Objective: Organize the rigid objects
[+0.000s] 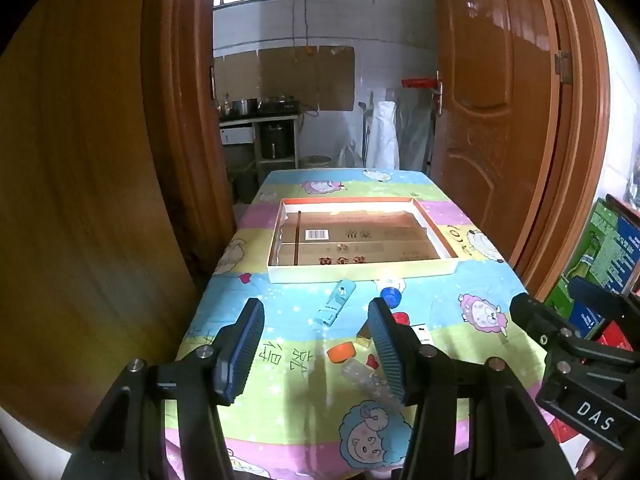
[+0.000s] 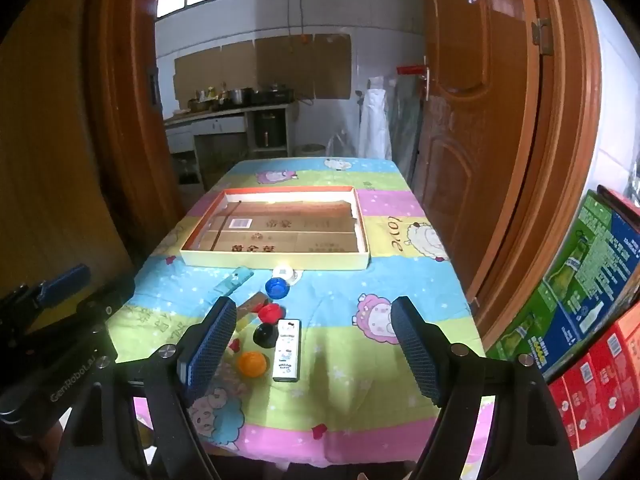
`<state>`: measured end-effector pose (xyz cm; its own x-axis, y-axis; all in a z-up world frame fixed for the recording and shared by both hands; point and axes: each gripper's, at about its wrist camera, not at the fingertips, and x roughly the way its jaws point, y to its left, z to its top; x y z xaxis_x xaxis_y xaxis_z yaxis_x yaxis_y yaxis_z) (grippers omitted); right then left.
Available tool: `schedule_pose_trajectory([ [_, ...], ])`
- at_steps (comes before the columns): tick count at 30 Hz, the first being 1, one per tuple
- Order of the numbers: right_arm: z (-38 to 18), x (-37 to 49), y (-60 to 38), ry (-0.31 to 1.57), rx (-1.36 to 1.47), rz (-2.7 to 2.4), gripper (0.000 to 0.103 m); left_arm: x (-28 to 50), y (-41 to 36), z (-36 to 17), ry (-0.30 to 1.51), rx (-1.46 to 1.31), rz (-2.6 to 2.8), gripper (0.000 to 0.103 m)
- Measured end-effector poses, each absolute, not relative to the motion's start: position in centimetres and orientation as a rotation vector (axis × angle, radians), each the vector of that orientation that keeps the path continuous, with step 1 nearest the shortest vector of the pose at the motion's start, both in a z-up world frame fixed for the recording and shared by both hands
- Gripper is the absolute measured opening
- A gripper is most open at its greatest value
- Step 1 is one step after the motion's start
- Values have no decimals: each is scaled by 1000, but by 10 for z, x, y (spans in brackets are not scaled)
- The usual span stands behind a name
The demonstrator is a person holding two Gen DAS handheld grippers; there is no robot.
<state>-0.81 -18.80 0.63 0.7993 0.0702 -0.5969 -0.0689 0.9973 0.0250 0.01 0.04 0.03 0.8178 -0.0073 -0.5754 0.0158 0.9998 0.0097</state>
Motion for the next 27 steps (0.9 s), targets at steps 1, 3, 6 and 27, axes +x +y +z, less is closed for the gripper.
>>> schedule_pose_trajectory([
  [1, 6, -9, -188, 642, 0, 75, 81, 0, 1, 0, 609, 7, -20, 54],
  [3, 7, -10, -188, 640, -5, 74, 81, -1, 2, 5, 608, 5, -25, 54],
  [6, 8, -11, -188, 635, -7, 73, 81, -1, 3, 12, 608, 6, -24, 54],
  [27, 13, -23, -187, 595, -7, 83, 81, -17, 0, 11, 581, 24, 1, 54],
])
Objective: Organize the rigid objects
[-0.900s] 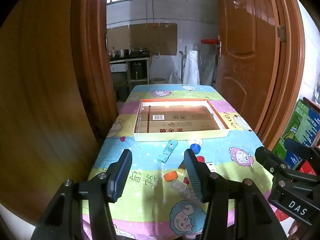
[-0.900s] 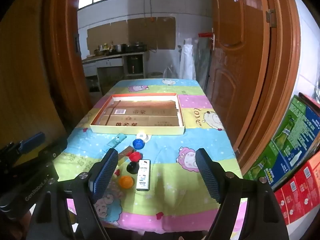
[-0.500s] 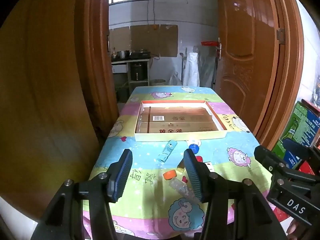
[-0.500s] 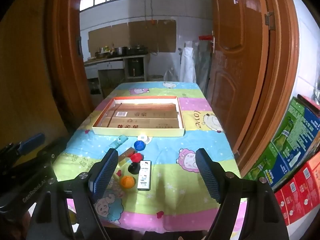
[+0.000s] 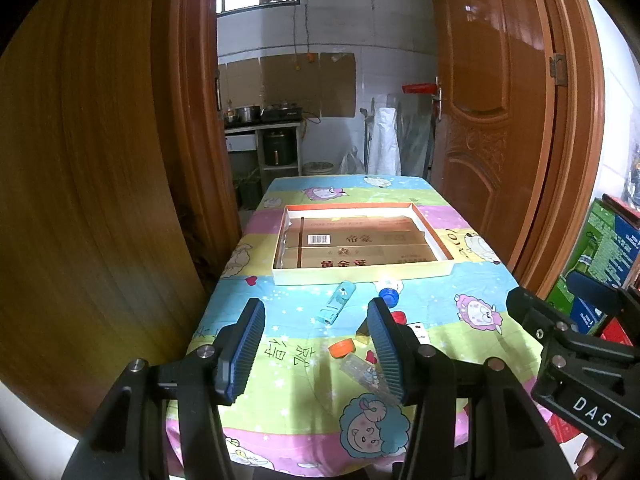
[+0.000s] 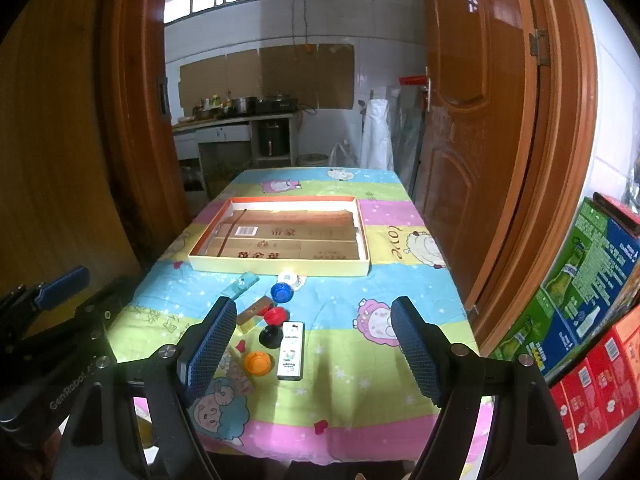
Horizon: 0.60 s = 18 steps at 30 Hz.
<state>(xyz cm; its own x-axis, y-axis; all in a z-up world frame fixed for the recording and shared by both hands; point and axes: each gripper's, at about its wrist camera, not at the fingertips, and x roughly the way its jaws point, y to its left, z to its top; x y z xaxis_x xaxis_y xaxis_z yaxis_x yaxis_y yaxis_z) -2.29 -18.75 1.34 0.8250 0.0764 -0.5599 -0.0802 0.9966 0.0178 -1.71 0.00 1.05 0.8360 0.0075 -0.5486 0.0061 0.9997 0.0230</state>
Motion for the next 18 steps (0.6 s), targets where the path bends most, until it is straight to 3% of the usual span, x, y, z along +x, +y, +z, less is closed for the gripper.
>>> schedule_pose_trajectory([
  [18, 12, -23, -186, 606, -7, 100, 81, -18, 0, 14, 585, 24, -15, 54],
])
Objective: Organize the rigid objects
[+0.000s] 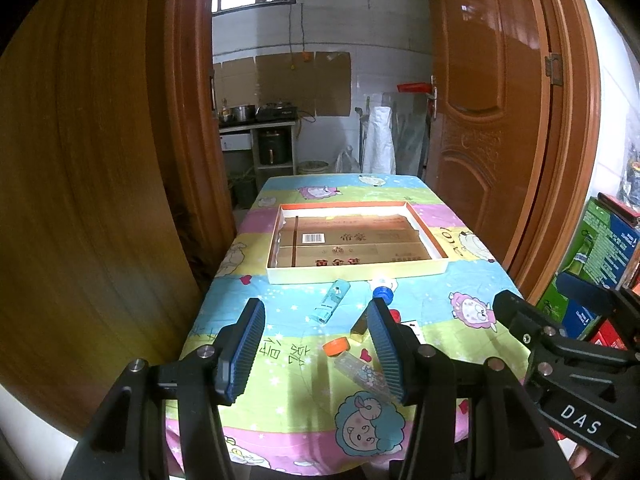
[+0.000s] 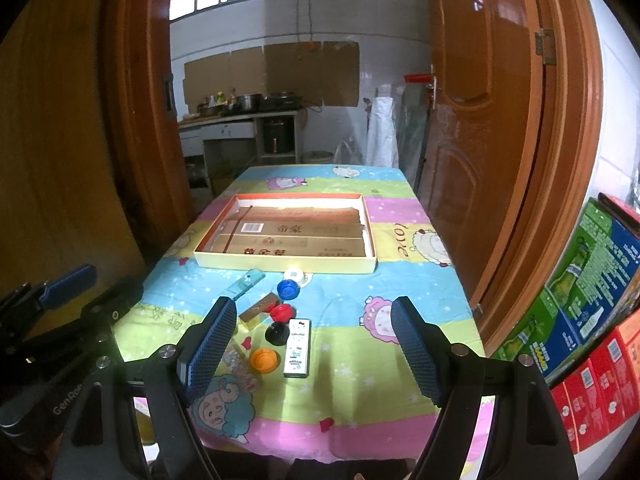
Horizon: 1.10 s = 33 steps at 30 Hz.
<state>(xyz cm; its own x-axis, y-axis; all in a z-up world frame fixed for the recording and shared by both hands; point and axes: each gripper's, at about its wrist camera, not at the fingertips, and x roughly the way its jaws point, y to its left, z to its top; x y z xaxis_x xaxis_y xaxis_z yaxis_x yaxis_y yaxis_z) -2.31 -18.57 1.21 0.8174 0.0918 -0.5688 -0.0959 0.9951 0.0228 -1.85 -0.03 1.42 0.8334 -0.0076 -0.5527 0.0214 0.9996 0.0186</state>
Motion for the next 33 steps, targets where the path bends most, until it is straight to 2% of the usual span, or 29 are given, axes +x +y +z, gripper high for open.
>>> schedule_pose_trajectory([
  [33, 14, -23, -179, 603, -13, 112, 81, -20, -3, 11, 585, 27, -14, 54],
])
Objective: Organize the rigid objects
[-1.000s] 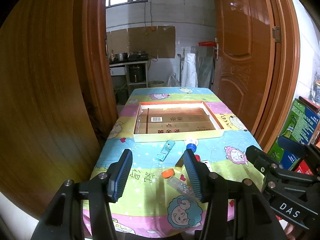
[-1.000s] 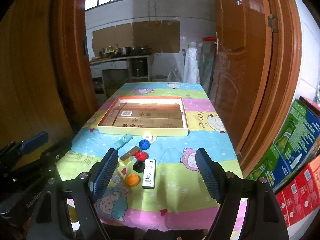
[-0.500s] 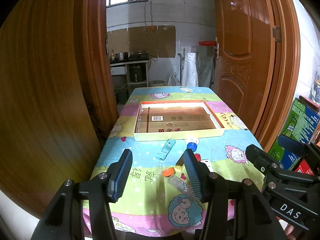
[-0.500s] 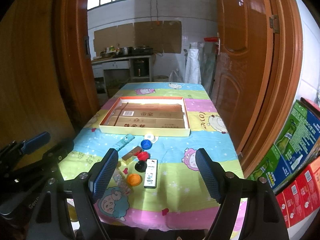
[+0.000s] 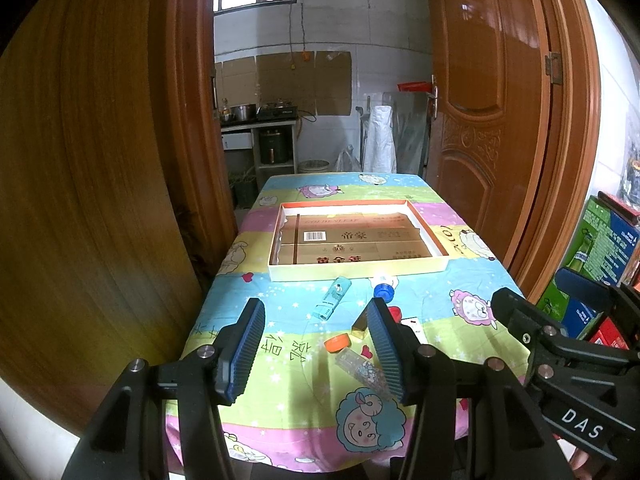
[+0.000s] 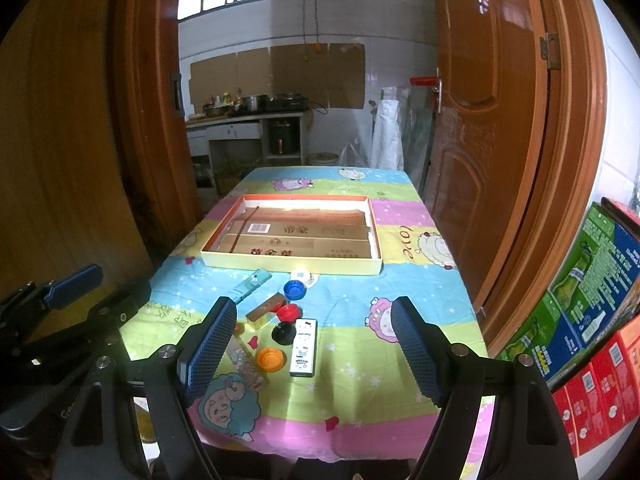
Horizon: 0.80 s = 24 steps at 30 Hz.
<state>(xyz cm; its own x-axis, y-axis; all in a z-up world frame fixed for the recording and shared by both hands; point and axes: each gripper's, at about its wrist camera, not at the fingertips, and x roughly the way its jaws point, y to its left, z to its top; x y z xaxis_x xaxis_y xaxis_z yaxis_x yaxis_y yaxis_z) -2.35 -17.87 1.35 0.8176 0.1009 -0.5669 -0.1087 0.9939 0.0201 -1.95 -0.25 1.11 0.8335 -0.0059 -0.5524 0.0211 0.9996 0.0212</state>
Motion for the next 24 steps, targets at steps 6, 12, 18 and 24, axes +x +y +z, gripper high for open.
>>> schedule_pose_trajectory([
  [6, 13, -24, -178, 605, -14, 114, 81, -20, -2, 10, 588, 21, -14, 54],
  [12, 10, -20, -178, 621, -11, 118, 81, -18, -1, 5, 604, 13, -11, 54],
  [18, 1, -14, -179, 635, -13, 123, 81, -11, 1, -3, 631, 3, -6, 54],
  [24, -13, -7, -183, 638, -7, 132, 81, 0, 9, -22, 654, -20, 17, 54],
])
